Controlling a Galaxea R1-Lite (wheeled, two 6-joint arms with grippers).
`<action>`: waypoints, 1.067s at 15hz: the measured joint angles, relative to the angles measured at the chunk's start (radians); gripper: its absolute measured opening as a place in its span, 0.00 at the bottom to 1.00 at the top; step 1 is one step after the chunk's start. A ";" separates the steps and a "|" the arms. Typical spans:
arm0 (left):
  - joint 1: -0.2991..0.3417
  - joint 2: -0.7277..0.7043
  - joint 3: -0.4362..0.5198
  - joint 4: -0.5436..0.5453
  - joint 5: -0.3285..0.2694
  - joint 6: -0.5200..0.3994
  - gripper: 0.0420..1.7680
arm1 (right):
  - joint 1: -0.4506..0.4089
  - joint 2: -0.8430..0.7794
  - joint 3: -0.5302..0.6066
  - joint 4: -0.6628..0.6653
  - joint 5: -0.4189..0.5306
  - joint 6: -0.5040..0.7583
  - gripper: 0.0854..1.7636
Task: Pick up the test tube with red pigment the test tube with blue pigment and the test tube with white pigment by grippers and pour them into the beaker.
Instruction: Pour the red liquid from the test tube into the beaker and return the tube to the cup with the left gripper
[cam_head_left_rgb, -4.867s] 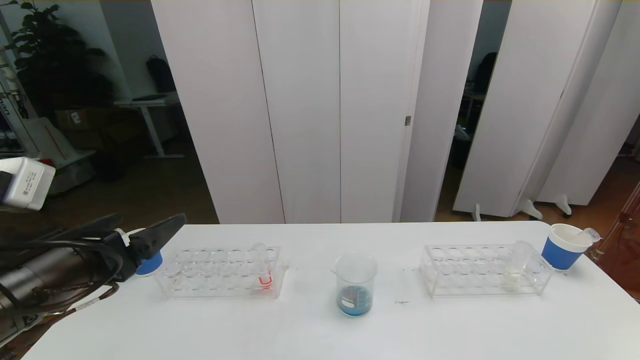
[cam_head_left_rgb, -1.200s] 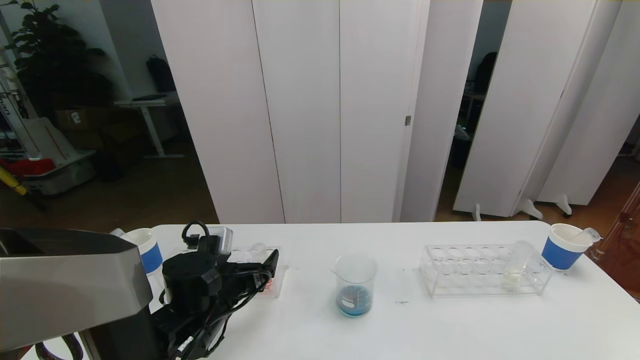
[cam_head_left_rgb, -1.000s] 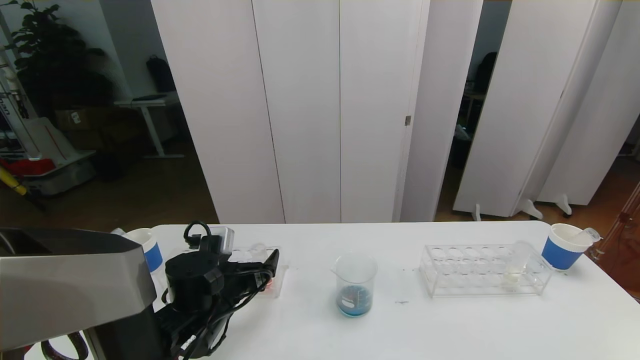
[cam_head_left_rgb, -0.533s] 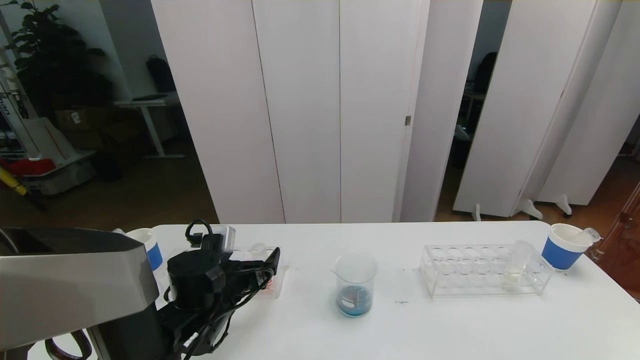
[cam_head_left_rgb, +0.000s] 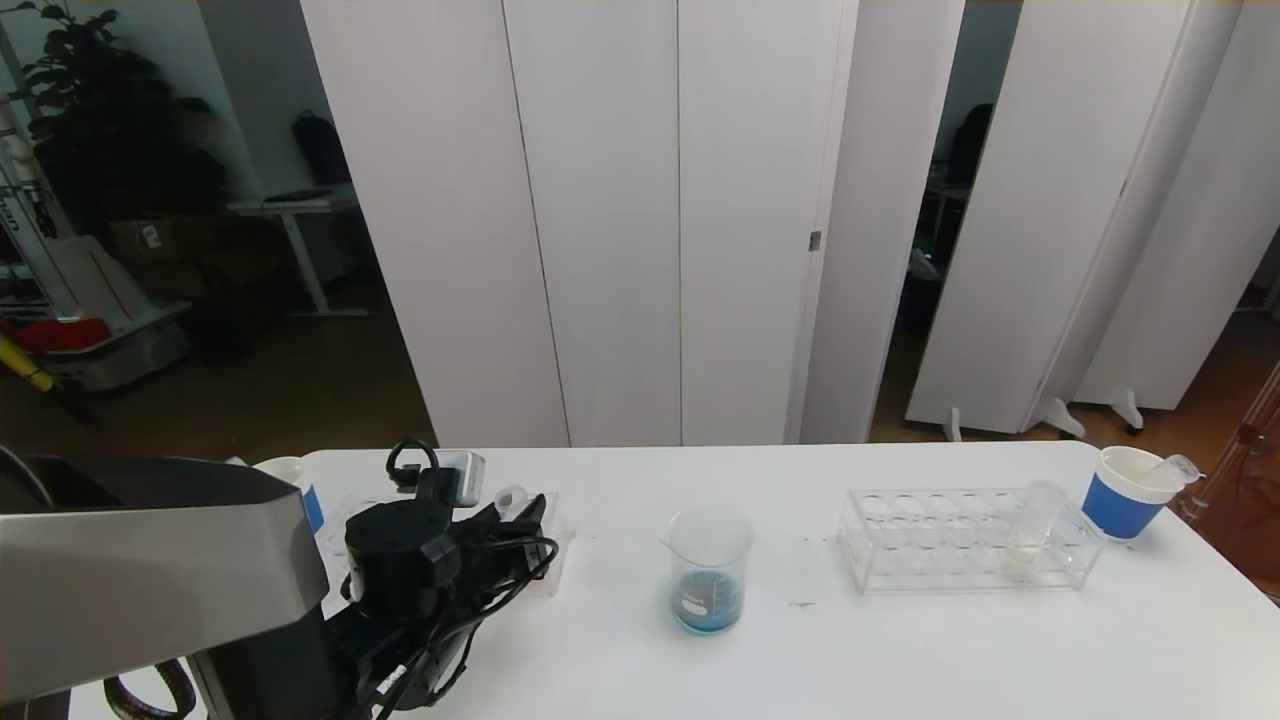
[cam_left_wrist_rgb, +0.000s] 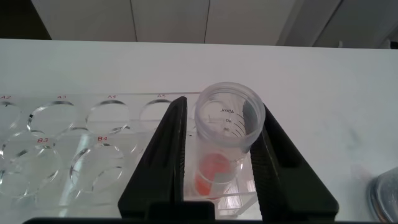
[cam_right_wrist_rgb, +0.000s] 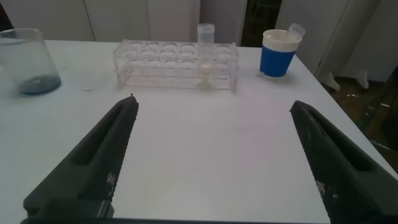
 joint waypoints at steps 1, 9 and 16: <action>0.000 0.000 0.001 0.000 0.000 0.000 0.39 | 0.001 0.000 0.000 0.000 0.000 0.000 0.99; -0.002 0.003 -0.003 0.004 0.004 -0.001 0.33 | 0.000 0.000 0.000 0.000 0.000 0.000 0.99; -0.002 0.002 -0.018 0.008 0.000 0.005 0.32 | 0.000 0.000 0.000 0.000 0.000 0.000 0.99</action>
